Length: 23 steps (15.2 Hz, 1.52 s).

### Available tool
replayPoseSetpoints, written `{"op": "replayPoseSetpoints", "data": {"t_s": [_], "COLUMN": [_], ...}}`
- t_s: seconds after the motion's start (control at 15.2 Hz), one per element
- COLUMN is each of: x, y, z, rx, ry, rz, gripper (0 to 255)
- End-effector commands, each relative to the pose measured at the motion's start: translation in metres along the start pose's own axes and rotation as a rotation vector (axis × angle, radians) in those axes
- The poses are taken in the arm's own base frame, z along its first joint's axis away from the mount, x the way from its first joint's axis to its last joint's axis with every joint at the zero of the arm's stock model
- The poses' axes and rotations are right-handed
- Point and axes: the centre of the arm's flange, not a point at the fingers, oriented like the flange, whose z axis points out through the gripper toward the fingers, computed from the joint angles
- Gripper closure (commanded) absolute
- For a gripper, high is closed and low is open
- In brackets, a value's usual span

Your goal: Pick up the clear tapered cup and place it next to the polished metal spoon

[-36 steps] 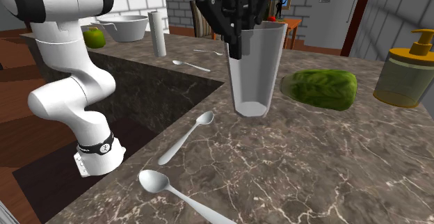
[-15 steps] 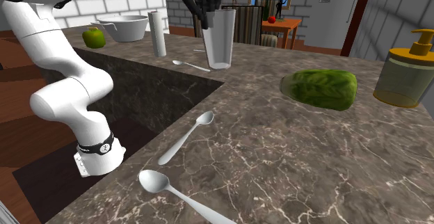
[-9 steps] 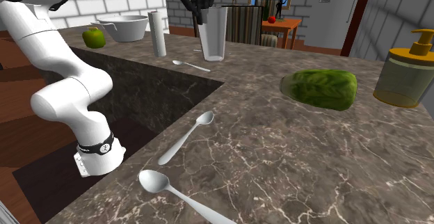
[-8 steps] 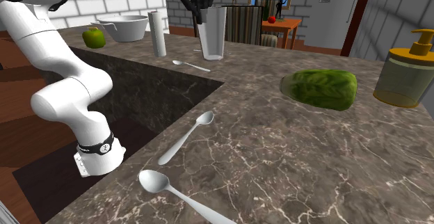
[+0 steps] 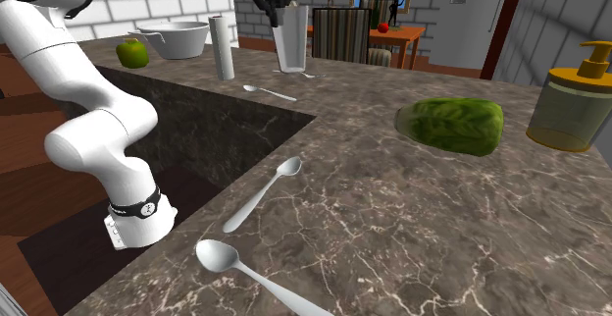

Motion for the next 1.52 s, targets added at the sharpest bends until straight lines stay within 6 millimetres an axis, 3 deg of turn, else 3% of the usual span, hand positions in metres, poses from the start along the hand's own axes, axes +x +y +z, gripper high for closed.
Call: {"op": "replayPoseSetpoints", "data": {"t_s": [0.0, 0.99, 1.06, 1.45], "x": [-0.023, -0.199, -0.219, -0.219], "y": [-0.013, -0.105, -0.116, -0.112], "z": [0.001, 0.012, 0.014, 0.045], "rx": [0.001, 0.001, 0.001, 0.001], "ry": [0.0, 0.0, 0.0, 0.0], "rz": [0.002, 0.002, 0.002, 0.002], "gripper": [255, 255, 255, 255]}}
